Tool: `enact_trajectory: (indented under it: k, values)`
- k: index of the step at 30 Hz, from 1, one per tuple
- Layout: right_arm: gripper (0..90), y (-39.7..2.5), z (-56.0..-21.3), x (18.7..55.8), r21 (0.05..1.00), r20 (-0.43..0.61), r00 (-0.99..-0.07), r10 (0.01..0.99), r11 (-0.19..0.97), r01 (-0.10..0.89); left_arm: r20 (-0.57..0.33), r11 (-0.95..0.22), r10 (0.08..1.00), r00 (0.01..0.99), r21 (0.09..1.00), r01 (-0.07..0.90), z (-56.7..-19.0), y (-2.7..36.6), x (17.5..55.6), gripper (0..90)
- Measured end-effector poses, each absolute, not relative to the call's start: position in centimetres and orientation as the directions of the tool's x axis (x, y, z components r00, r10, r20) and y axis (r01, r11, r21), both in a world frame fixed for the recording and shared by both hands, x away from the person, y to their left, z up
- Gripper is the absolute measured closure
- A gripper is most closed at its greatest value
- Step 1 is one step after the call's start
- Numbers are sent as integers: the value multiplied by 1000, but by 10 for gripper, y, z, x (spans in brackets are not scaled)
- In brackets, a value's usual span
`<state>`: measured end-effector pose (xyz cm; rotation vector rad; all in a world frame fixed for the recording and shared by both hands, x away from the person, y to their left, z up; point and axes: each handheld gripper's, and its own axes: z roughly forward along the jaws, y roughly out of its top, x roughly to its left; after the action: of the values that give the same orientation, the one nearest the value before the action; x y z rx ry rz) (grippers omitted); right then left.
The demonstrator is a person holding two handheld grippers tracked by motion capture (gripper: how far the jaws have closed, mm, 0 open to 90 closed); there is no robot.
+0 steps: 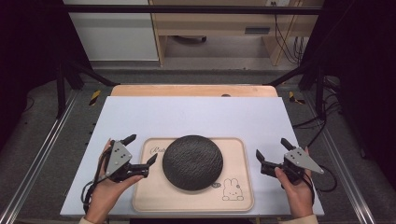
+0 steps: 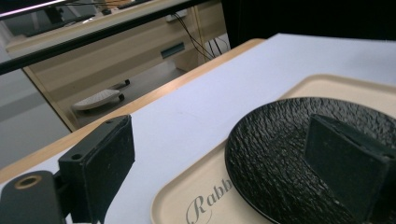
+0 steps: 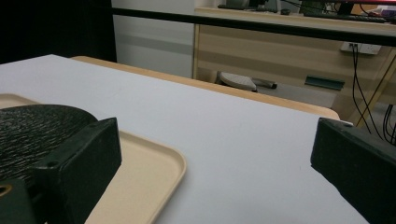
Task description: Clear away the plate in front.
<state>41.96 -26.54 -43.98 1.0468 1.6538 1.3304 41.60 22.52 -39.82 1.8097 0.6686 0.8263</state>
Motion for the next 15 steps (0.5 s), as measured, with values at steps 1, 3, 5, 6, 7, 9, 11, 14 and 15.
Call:
enact_trajectory:
  k: [1, 3, 5, 6, 7, 9, 11, 14, 15]
  values:
    - [22, -266, -440, 419, 983, -64, -378, 924, 123, 134, 206, -319, 768, 606, 944, 83, -397, 235, 415, 77]
    - [22, -267, -439, 419, 984, -58, -376, 925, 117, 136, 203, -312, 776, 597, 946, 84, -397, 239, 414, 74]
    - [22, -268, -439, 419, 984, -57, -376, 925, 116, 136, 198, -299, 790, 580, 951, 83, -396, 247, 412, 73]
    - [22, -268, -439, 419, 984, -56, -376, 925, 114, 134, 191, -289, 797, 573, 954, 84, -395, 252, 411, 69]
    - [22, -268, -439, 419, 985, -57, -377, 924, 114, 132, 187, -273, 803, 566, 959, 71, -395, 256, 410, 68]
    - [25, -268, -438, 419, 984, -48, -380, 924, 108, 138, 167, -242, 810, 562, 968, 61, -395, 266, 409, 65]
    - [25, -269, -437, 419, 985, -45, -380, 924, 105, 138, 152, -221, 819, 553, 973, 60, -398, 277, 407, 64]
    - [27, -272, -434, 417, 989, -33, -384, 923, 86, 123, 125, -174, 824, 552, 984, 37, -402, 290, 405, 52]
    - [27, -273, -433, 416, 989, -33, -386, 922, 86, 121, 125, -164, 821, 557, 986, 20, -404, 293, 404, 39]
